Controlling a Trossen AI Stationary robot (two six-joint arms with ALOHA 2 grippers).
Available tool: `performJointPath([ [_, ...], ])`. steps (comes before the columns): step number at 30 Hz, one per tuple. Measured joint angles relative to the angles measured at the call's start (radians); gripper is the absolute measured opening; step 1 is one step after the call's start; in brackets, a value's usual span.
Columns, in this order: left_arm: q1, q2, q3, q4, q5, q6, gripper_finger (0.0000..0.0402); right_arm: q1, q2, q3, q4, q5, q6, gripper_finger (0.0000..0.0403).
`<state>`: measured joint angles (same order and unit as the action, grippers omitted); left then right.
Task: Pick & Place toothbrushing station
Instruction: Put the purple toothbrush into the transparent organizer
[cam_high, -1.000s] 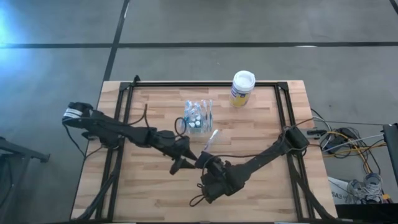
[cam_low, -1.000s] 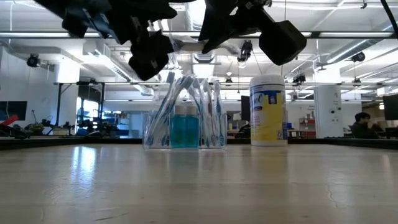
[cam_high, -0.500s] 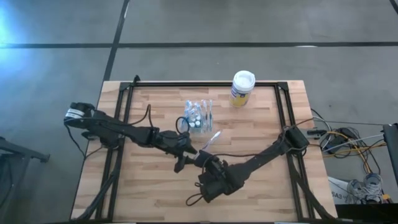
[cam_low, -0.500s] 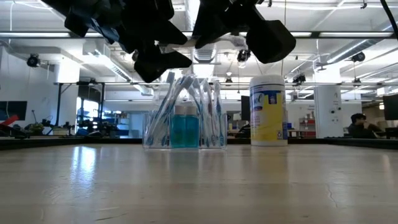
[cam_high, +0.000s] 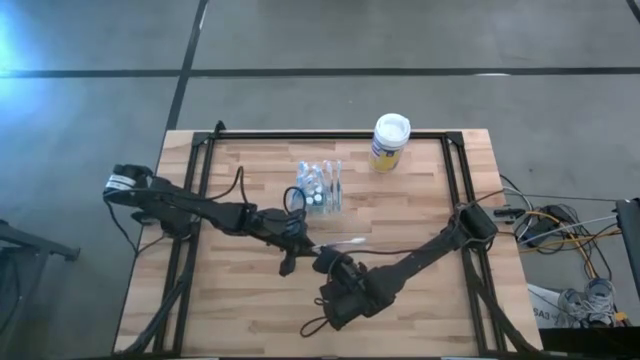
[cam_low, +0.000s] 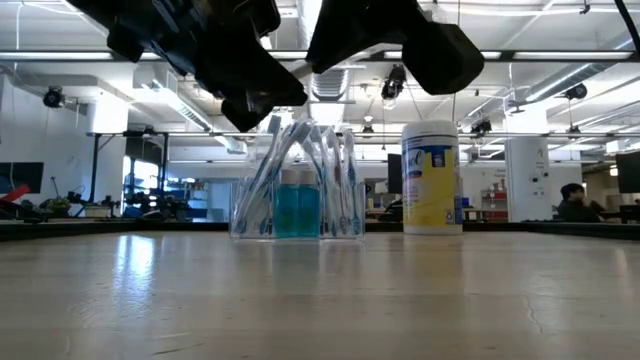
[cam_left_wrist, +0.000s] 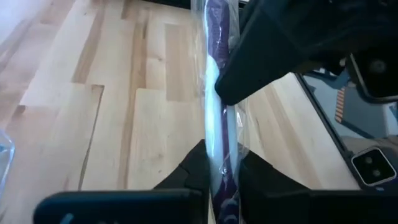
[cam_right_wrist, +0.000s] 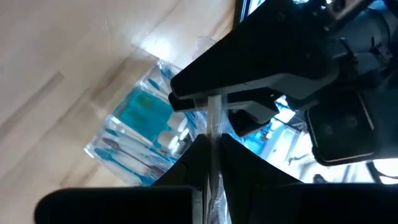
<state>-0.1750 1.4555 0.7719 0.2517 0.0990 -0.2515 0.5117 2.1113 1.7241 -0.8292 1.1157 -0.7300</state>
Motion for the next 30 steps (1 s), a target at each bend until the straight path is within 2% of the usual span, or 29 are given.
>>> performJointPath([
  [5, -0.001, 0.0, -0.004, -0.001, -0.005, 0.008, 0.0042, 0.002, -0.01, 0.001, -0.001, -0.059, 0.095, 0.0022],
  [9, 0.0, -0.001, -0.008, 0.016, -0.009, 0.018, 0.0042, 0.014, -0.036, 0.001, 0.013, -0.099, 0.109, 0.0027],
  [15, 0.011, -0.009, -0.006, 0.022, -0.038, 0.041, 0.004, 0.037, -0.116, 0.0, 0.027, -0.111, 0.231, 0.0059],
  [16, 0.013, -0.012, -0.009, 0.018, -0.054, 0.046, 0.0025, 0.04, -0.134, 0.0, 0.031, -0.112, 0.258, 0.0065],
  [18, 0.02, -0.026, -0.019, 0.018, -0.069, 0.05, 0.0021, 0.049, -0.168, 0.0, 0.032, -0.121, 0.308, 0.0075],
  [22, 0.042, -0.084, -0.058, 0.035, -0.075, 0.051, 0.0021, 0.067, -0.23, -0.001, 0.029, -0.144, 0.413, 0.009],
  [25, 0.047, -0.153, -0.105, 0.043, -0.09, 0.091, 0.0021, 0.079, -0.285, -0.013, 0.03, -0.212, 0.527, 0.0097],
  [30, 0.047, -0.321, -0.237, 0.135, -0.113, 0.142, 0.0021, 0.08, -0.369, -0.112, 0.097, -0.28, 0.649, 0.01],
])
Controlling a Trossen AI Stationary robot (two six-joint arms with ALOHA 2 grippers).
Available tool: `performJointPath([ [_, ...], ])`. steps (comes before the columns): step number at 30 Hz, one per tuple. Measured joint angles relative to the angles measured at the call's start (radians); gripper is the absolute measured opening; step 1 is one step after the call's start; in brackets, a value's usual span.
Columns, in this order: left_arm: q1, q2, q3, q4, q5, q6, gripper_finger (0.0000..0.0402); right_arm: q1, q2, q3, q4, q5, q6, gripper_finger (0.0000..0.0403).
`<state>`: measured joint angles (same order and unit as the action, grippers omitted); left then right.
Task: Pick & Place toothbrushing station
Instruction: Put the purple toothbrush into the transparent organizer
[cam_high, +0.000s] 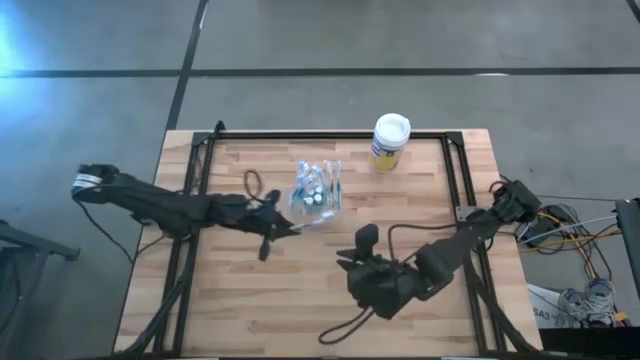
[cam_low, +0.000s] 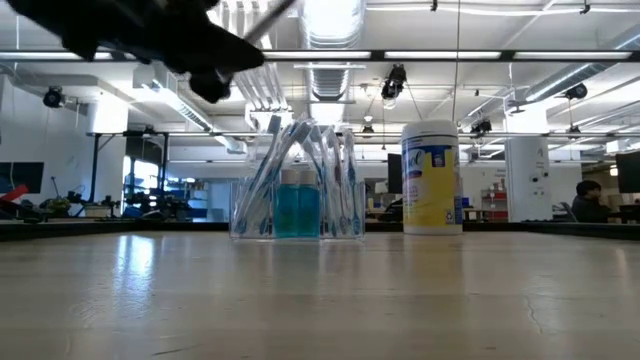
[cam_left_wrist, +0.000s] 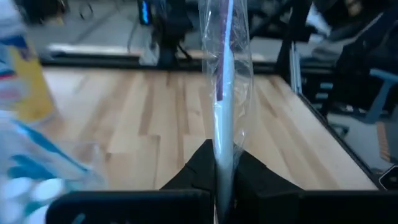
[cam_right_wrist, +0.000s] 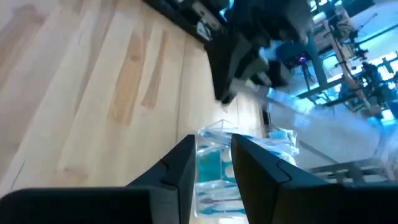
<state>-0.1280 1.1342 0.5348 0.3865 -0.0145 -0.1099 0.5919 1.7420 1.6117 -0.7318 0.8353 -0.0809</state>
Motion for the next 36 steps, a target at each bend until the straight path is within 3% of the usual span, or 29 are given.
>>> performJointPath([
  [4, 0.0, -0.163, -0.122, 0.06, -0.019, 0.006, 0.0021, -0.005, -0.077, -0.164, 0.212, -0.016, -0.008, 0.0102],
  [6, 0.0, -0.236, -0.181, 0.072, -0.023, 0.007, 0.0021, -0.018, -0.116, -0.266, 0.385, -0.081, -0.038, 0.0105],
  [10, 0.0, -0.35, -0.271, 0.13, -0.001, 0.032, 0.0021, -0.095, -0.186, -0.489, 0.815, -0.325, -0.056, 0.0111],
  [15, -0.001, -0.397, -0.341, 0.241, 0.088, 0.07, 0.0021, -0.242, -0.201, -0.725, 1.382, -0.641, 0.015, 0.013],
  [20, -0.002, -0.38, -0.346, 0.265, 0.104, 0.088, 0.0022, -0.355, -0.121, -0.813, 1.733, -0.751, 0.148, 0.0162],
  [28, -0.002, -0.313, -0.339, 0.353, 0.06, 0.129, 0.0022, -0.441, 0.008, -0.742, 1.819, -0.861, 0.252, 0.0221],
  [36, -0.002, -0.251, -0.322, 0.363, 0.029, 0.134, 0.0022, -0.464, 0.102, -0.541, 1.721, -0.814, 0.166, 0.0247],
])
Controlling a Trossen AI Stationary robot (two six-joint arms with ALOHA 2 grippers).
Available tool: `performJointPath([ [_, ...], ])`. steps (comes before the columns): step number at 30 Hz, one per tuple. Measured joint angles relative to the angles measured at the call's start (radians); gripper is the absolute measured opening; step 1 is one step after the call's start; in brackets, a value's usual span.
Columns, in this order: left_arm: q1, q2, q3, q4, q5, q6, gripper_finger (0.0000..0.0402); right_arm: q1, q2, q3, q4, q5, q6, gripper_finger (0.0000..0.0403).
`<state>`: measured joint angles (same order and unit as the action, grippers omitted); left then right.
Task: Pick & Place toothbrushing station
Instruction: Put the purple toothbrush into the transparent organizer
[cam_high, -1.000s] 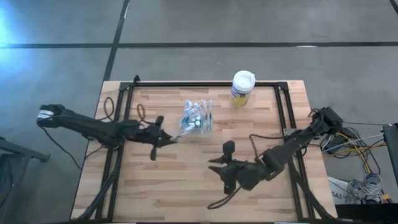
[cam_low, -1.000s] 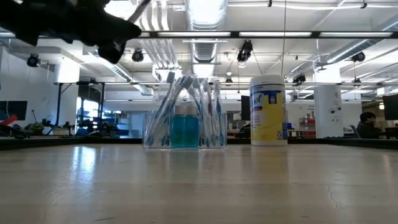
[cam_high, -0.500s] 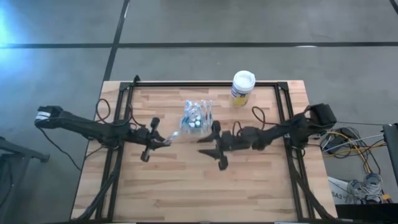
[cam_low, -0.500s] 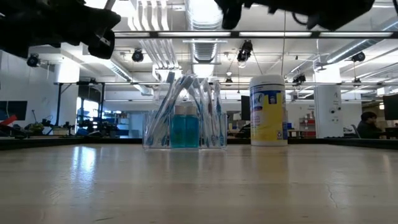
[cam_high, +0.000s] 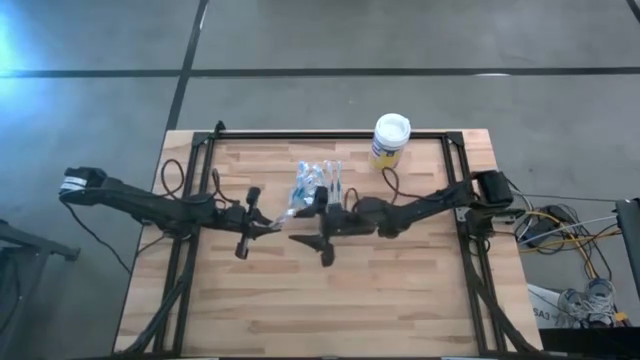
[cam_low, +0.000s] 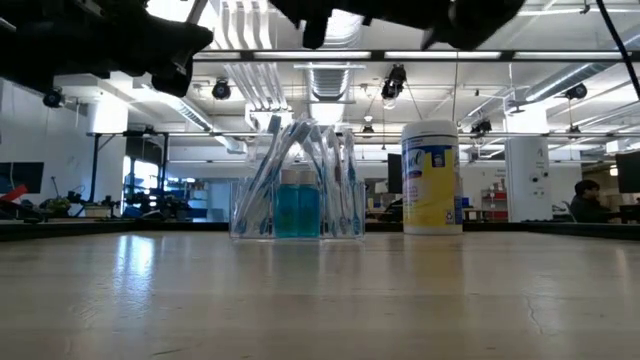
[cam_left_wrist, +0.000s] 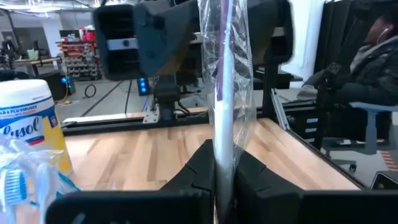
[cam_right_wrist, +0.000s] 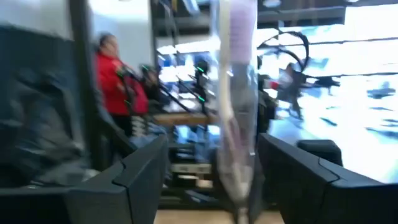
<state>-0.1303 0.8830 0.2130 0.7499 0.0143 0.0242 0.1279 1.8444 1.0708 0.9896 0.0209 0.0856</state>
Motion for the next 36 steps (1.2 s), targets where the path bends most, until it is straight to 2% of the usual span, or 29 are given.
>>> performJointPath([
  [3, 0.0, 0.013, 0.006, -0.004, 0.0, 0.002, 0.0022, 0.0, 0.031, 0.086, -0.111, 0.056, -0.041, 0.0245],
  [6, 0.0, 0.018, 0.009, 0.0, 0.0, 0.004, 0.0022, -0.002, 0.065, 0.157, -0.177, 0.061, -0.033, 0.0241],
  [12, -0.002, 0.015, 0.012, 0.0, -0.001, 0.009, 0.0022, -0.001, 0.139, 0.244, -0.187, 0.06, -0.041, 0.0224],
  [16, -0.002, 0.014, 0.011, -0.002, -0.006, 0.01, 0.0022, 0.0, 0.149, 0.254, -0.188, 0.06, -0.046, 0.0184],
  [24, -0.002, 0.011, 0.01, 0.02, -0.024, 0.028, 0.0022, 0.008, 0.089, 0.202, -0.123, 0.047, -0.074, 0.0093],
  [36, -0.004, 0.011, 0.009, 0.02, -0.007, 0.006, 0.0026, 0.007, 0.087, 0.191, -0.12, 0.031, -0.107, 0.002],
])
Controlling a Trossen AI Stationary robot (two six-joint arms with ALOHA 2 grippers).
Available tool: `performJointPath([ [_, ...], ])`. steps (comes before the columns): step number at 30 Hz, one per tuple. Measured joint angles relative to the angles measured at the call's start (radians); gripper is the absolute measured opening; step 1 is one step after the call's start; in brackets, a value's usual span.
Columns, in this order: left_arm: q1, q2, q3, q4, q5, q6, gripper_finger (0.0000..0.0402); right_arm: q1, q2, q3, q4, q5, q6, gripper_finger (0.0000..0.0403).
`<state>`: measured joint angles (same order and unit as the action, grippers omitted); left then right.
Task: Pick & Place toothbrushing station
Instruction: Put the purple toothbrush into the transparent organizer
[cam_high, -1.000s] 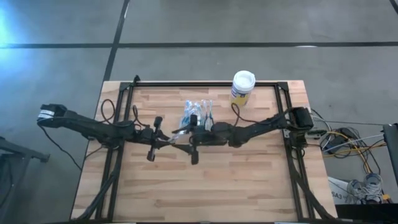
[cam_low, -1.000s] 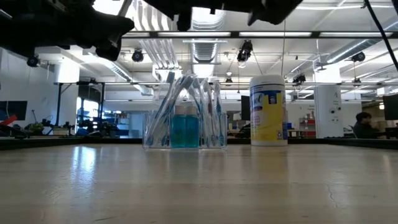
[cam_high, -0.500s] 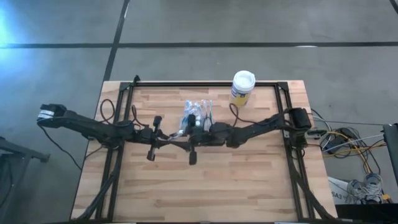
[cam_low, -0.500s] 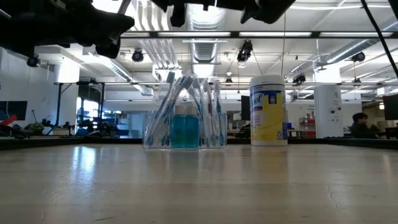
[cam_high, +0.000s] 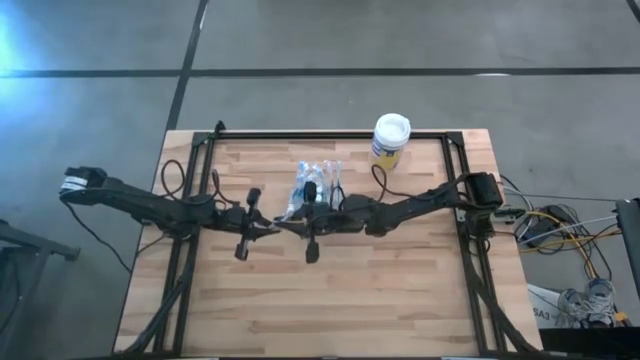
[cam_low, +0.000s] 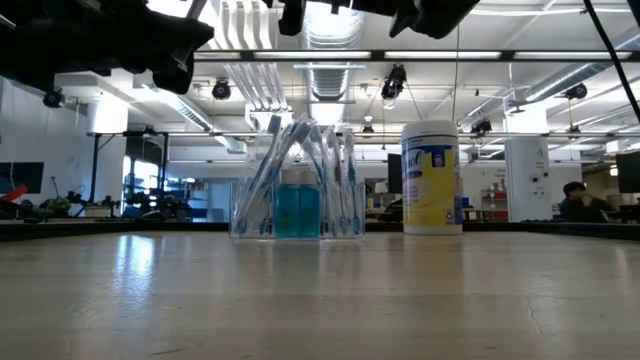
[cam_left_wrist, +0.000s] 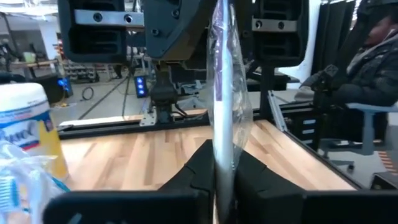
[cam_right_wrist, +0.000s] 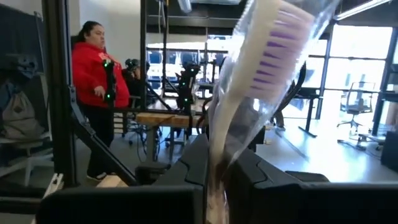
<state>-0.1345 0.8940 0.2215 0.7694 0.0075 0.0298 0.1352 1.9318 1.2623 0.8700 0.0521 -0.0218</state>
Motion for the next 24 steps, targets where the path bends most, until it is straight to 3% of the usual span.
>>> performJointPath([
  [9, 0.002, -0.02, 0.0, -0.066, 0.083, -0.046, 0.0152, 0.012, -0.125, -0.001, -0.369, 0.014, -0.038, 0.0018],
  [13, 0.002, -0.059, 0.0, -0.127, 0.086, -0.082, 0.0189, 0.03, -0.209, -0.013, -0.534, 0.062, -0.049, 0.0018],
  [17, 0.002, -0.128, 0.0, -0.215, 0.086, -0.131, 0.0196, 0.065, -0.293, -0.065, -0.703, 0.149, -0.064, 0.0017],
  [24, 0.002, -0.33, 0.006, -0.363, 0.078, -0.133, 0.0156, 0.069, -0.537, -0.344, -0.546, 0.104, -0.007, 0.0017],
])
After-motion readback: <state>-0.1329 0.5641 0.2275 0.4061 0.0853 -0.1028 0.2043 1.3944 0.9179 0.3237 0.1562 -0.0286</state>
